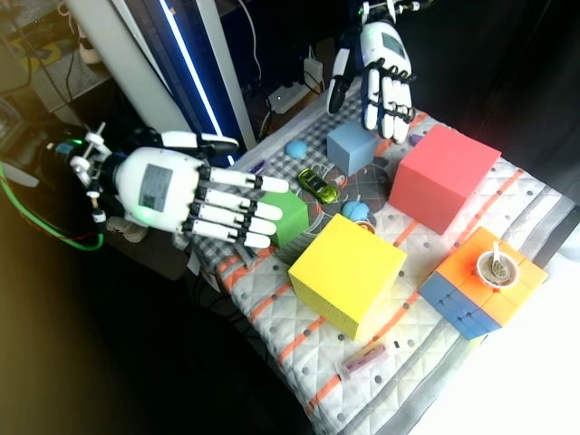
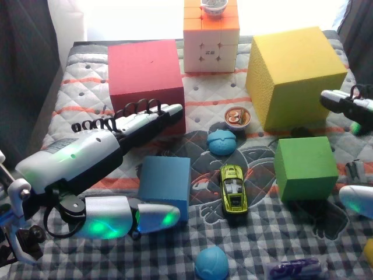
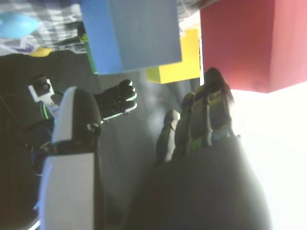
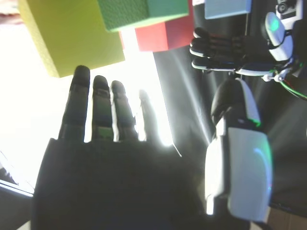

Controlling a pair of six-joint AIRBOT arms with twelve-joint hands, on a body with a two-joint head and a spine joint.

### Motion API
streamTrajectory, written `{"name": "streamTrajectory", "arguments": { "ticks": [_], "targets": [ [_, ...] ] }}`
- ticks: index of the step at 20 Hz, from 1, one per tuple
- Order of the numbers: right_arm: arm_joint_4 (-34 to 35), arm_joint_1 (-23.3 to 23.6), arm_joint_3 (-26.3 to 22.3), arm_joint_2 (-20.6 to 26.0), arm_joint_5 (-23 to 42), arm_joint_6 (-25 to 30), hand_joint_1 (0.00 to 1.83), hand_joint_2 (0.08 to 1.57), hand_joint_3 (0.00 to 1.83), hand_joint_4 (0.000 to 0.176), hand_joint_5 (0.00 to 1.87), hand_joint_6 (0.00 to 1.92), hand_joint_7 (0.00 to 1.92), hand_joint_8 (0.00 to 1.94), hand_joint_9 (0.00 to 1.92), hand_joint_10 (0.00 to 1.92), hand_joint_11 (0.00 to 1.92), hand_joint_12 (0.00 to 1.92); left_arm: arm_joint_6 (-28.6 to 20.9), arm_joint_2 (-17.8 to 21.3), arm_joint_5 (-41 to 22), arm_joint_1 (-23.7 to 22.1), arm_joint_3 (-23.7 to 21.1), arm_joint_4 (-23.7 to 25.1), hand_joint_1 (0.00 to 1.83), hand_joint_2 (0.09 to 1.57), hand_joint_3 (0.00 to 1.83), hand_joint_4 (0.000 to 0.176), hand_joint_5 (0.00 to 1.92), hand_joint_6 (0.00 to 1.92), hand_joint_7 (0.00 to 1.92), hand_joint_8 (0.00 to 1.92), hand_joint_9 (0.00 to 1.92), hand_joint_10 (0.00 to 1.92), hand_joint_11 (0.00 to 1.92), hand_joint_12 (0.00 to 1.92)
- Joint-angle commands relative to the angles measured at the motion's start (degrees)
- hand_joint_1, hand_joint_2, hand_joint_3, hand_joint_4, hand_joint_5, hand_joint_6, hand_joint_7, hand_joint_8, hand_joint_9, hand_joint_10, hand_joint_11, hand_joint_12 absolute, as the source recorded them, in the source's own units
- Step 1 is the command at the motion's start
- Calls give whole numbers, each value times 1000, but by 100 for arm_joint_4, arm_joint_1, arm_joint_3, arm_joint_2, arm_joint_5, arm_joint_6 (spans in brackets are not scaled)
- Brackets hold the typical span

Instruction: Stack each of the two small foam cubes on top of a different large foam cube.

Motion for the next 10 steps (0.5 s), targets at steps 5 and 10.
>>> {"name": "streamTrajectory", "arguments": {
  "ticks": [5,10],
  "targets": [
    [24,140,122,-139,366,29,594,1013,26,0,0,0,0,0,0,225,0,1458,-21,-115,-391,-60,80,30,735,1062,0,54,0,0,0,0,0,0,0,474],
    [22,433,386,-441,-161,29,677,1044,8,0,0,0,0,0,0,177,0,1101,-19,-370,-41,-83,288,-142,970,1017,0,80,26,7,96,16,76,45,0,711]
  ]
}}
